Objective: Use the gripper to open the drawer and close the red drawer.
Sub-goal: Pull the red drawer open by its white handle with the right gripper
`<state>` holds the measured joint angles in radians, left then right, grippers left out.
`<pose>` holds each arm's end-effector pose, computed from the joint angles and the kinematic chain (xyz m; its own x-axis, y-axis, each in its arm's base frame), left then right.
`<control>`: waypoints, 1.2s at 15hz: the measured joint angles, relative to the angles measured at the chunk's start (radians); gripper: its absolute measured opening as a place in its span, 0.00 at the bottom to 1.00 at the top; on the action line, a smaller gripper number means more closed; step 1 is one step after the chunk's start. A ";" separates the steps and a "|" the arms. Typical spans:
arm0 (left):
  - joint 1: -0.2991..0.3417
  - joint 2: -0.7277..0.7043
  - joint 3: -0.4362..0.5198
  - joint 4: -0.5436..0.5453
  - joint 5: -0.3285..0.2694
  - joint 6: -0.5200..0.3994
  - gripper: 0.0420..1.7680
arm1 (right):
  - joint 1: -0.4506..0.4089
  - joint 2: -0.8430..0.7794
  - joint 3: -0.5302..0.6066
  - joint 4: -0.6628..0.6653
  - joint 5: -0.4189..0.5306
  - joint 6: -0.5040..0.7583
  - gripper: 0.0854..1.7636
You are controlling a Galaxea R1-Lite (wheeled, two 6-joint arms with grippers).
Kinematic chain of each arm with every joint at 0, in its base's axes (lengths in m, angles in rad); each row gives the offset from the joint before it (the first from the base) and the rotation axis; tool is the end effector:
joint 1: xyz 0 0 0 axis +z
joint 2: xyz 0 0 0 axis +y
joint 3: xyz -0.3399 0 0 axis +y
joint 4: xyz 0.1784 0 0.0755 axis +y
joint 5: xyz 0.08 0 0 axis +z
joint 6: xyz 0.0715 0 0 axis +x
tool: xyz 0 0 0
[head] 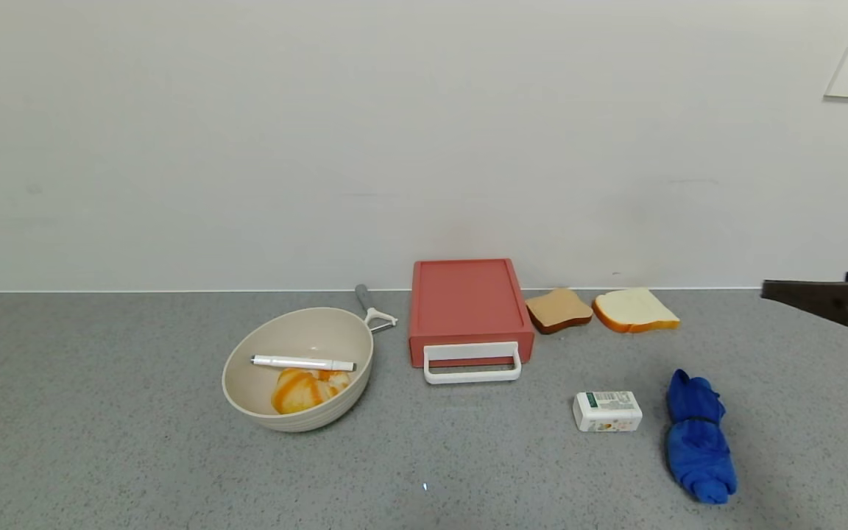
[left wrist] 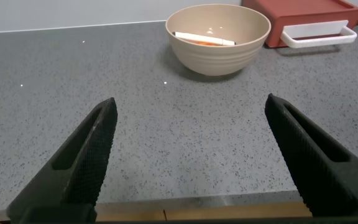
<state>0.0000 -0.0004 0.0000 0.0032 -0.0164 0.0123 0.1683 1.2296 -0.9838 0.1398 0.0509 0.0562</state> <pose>-0.0100 -0.0012 0.0750 0.9999 -0.0164 -0.0028 0.0164 0.9998 0.0123 0.2143 0.0401 0.2932 0.9038 0.2052 -0.3756 -0.1926 0.9787 0.0712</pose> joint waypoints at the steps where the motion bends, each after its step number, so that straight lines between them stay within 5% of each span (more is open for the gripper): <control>1: 0.000 0.000 0.000 0.000 0.000 0.000 0.97 | 0.038 0.063 -0.044 0.011 -0.011 0.012 0.97; 12: 0.000 0.000 0.000 0.000 0.000 0.000 0.97 | 0.418 0.578 -0.352 0.030 -0.189 0.160 0.97; 18: 0.000 0.000 0.000 0.000 0.000 0.000 0.97 | 0.536 0.754 -0.469 0.029 -0.217 0.178 0.49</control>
<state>0.0000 -0.0004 0.0000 0.0032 -0.0168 0.0123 0.7038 1.9834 -1.4528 0.1687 -0.1657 0.2343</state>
